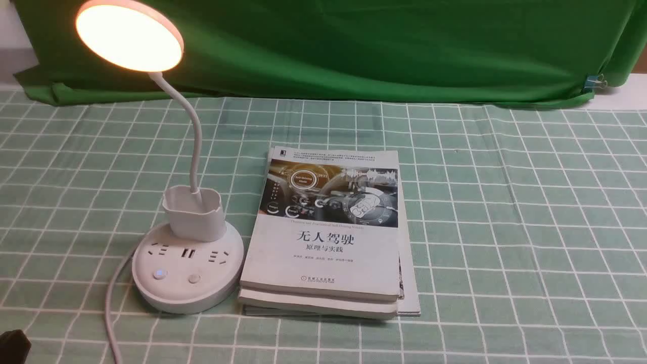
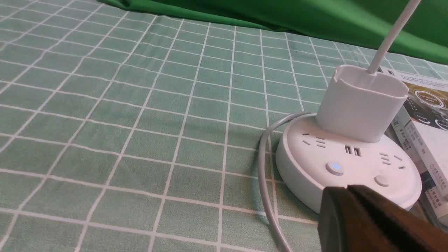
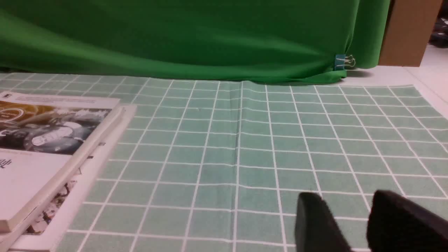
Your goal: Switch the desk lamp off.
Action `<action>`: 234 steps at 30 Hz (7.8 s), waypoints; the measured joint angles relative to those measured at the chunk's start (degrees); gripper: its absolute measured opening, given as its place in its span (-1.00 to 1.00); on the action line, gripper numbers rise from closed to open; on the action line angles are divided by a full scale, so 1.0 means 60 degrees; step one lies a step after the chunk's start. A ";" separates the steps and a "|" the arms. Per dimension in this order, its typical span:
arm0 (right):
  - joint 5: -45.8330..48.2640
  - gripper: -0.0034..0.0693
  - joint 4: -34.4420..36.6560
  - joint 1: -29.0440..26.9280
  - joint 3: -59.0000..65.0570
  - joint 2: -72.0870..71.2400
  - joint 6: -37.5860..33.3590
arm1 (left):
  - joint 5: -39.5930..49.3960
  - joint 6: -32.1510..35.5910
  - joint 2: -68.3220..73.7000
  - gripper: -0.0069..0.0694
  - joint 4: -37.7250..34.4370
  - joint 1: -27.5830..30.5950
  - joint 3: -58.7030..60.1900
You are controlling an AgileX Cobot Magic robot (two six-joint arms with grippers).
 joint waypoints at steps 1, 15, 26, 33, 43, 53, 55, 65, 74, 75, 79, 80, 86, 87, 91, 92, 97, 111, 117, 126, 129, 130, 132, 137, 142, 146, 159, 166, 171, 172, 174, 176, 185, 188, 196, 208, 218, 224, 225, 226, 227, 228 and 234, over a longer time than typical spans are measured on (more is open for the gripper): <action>0.0000 -0.24 0.0000 0.0000 0.0000 0.0000 0.0000 | 0.0000 0.0000 0.0000 -0.82 0.0000 0.0000 0.0000; 0.0000 -0.24 0.0000 0.0000 0.0000 0.0000 0.0000 | 0.0000 0.0000 0.0000 -0.82 0.0000 0.0000 0.0000; 0.0000 -0.24 0.0000 0.0000 0.0000 0.0000 0.0000 | -0.1770 -0.0867 0.0000 -0.82 -0.3968 0.0000 0.0000; 0.0000 -0.24 0.0000 0.0000 0.0000 0.0000 0.0000 | -0.3002 -0.1011 0.0000 -0.82 -0.4974 0.0000 0.0000; 0.0000 -0.24 0.0000 0.0000 0.0000 0.0000 0.0000 | 0.0739 -0.0838 0.2415 -0.82 -0.3673 0.0000 -0.2323; 0.0000 -0.24 0.0000 0.0000 0.0000 0.0000 0.0000 | 0.4749 0.1063 0.8158 -0.82 -0.1860 -0.0092 -0.5955; 0.0000 -0.24 0.0000 0.0000 0.0000 0.0000 0.0000 | 0.4903 0.1153 0.9148 -0.82 -0.1721 -0.0457 -0.6412; 0.0000 -0.24 0.0000 0.0000 0.0000 0.0000 0.0000 | 0.5771 0.0627 1.2938 -0.82 -0.0552 -0.2655 -0.8618; 0.0000 -0.24 0.0000 0.0000 0.0000 0.0000 0.0000 | 0.5850 0.0454 1.5302 -0.82 0.0190 -0.2865 -1.0506; 0.0000 -0.24 0.0000 0.0000 0.0000 0.0000 0.0000 | 0.5850 0.0441 1.5470 -0.82 0.0221 -0.2903 -1.0658; 0.0000 -0.24 0.0000 0.0000 0.0000 0.0000 0.0000 | 0.6115 0.0400 1.5866 -0.82 0.0760 -0.3474 -1.1131; 0.0000 -0.24 0.0000 0.0000 0.0000 0.0000 0.0000 | 0.6208 0.0272 1.5929 -0.82 0.0948 -0.3634 -1.1218; 0.0000 -0.24 0.0000 0.0000 0.0000 0.0000 0.0000 | 0.6558 -0.0007 1.6010 -0.82 0.1148 -0.3813 -1.1355; 0.0000 -0.24 0.0000 0.0000 0.0000 0.0000 0.0000 | 0.6582 -0.0007 1.6010 -0.82 0.1159 -0.3813 -1.1355; 0.0000 -0.24 0.0000 0.0000 0.0000 0.0000 0.0000 | 0.6591 0.0008 1.6056 -0.82 0.1167 -0.3813 -1.1355; 0.0000 -0.24 0.0000 0.0000 0.0000 0.0000 0.0000 | 0.6557 0.0055 1.6107 -0.82 0.1167 -0.3805 -1.1355; 0.0000 -0.24 0.0000 0.0000 0.0000 0.0000 0.0000 | 0.6288 0.0253 1.6682 -0.82 0.1212 -0.3746 -1.1337; 0.0000 -0.24 0.0000 0.0000 0.0000 0.0000 0.0000 | 0.6239 0.0253 1.7094 -0.82 0.1389 -0.3726 -1.1321; 0.0000 -0.24 0.0000 0.0000 0.0000 0.0000 0.0000 | 0.6181 0.0258 1.6128 -0.82 0.1389 -0.3726 -1.1077; 0.0000 -0.24 0.0000 0.0000 0.0000 0.0000 0.0000 | 0.5018 0.0258 1.6518 -0.82 0.1420 -0.3726 -1.0214; 0.0000 -0.24 0.0000 0.0000 0.0000 0.0000 0.0000 | 0.4897 0.0258 1.6607 -0.82 0.1471 -0.3726 -1.0271; 0.0000 -0.24 0.0000 0.0000 0.0000 0.0000 0.0000 | 0.4897 0.0258 1.6641 -0.82 0.1492 -0.3726 -1.0294; 0.0000 -0.24 0.0000 0.0000 0.0000 0.0000 0.0000 | 0.4907 0.0258 1.6647 -0.82 0.1492 -0.3726 -1.0315; 0.0000 -0.24 0.0000 0.0000 0.0000 0.0000 0.0000 | 0.5185 0.0244 1.6481 -0.82 0.1489 -0.3726 -1.0375; 0.0000 -0.24 0.0000 0.0000 0.0000 0.0000 0.0000 | 0.5269 0.0244 1.5822 -0.82 0.1489 -0.3726 -1.0405; 0.0000 -0.24 0.0000 0.0000 0.0000 0.0000 0.0000 | 0.5269 0.0244 1.5661 -0.82 0.1489 -0.3726 -1.0405; 0.0000 -0.24 0.0000 0.0000 0.0000 0.0000 0.0000 | 0.5194 0.0255 1.6768 -0.82 0.1489 -0.3726 -1.0513; 0.0000 -0.24 0.0000 0.0000 0.0000 0.0000 0.0000 | 0.5195 0.0255 1.6428 -0.82 0.1459 -0.3726 -1.0474; 0.0000 -0.24 0.0000 0.0000 0.0000 0.0000 0.0000 | 0.5338 0.0255 1.5038 -0.82 0.1232 -0.3726 -1.0452; 0.0000 -0.24 0.0000 0.0000 0.0000 0.0000 0.0000 | 0.5353 0.0255 1.4776 -0.82 0.1227 -0.3726 -1.0398; 0.0000 -0.24 0.0000 0.0000 0.0000 0.0000 0.0000 | 0.5382 0.0255 1.3935 -0.82 0.1196 -0.3726 -1.0084; 0.0000 -0.24 0.0000 0.0000 0.0000 0.0000 0.0000 | 0.5281 0.0243 1.3074 -0.82 0.1148 -0.3726 -0.9628; 0.0000 -0.24 0.0000 0.0000 0.0000 0.0000 0.0000 | 0.1769 0.0288 0.7603 -0.82 -0.0035 -0.3726 -0.6012; 0.0000 -0.24 0.0000 0.0000 0.0000 0.0000 0.0000 | 0.0392 0.0288 0.5517 -0.82 -0.0118 -0.3726 -0.4453; 0.0000 -0.24 0.0000 0.0000 0.0000 0.0000 0.0000 | -0.1240 0.0279 0.2790 -0.82 -0.0146 -0.3726 -0.2166; 0.0000 -0.24 0.0000 0.0000 0.0000 0.0000 0.0000 | -0.1335 0.0294 0.2658 -0.82 -0.0336 -0.3726 -0.1921; 0.0000 -0.24 0.0000 0.0000 0.0000 0.0000 0.0000 | -0.1245 0.0468 0.2658 -0.82 -0.0280 -0.3726 -0.1896; 0.0000 -0.24 0.0000 0.0000 0.0000 0.0000 0.0000 | -0.2170 0.0477 0.2485 -0.82 -0.0102 -0.3349 -0.1076; 0.0000 -0.24 0.0000 0.0000 0.0000 0.0000 0.0000 | -0.2303 0.0477 0.2358 -0.82 -0.0080 -0.3117 -0.0852; 0.0000 -0.24 0.0000 0.0000 0.0000 0.0000 0.0000 | -0.2348 0.0477 0.2184 -0.82 -0.0080 -0.2907 -0.0634; 0.0000 -0.24 0.0000 0.0000 0.0000 0.0000 0.0000 | -0.2357 0.0477 0.2061 -0.82 -0.0071 -0.2676 -0.0500; 0.0000 -0.24 0.0000 0.0000 0.0000 0.0000 0.0000 | -0.2357 0.0468 0.1836 -0.82 -0.0071 -0.2387 -0.0283; 0.0000 -0.24 0.0000 0.0000 0.0000 0.0000 0.0000 | -0.1162 0.0207 0.0610 -0.82 -0.0071 -0.1018 -0.0008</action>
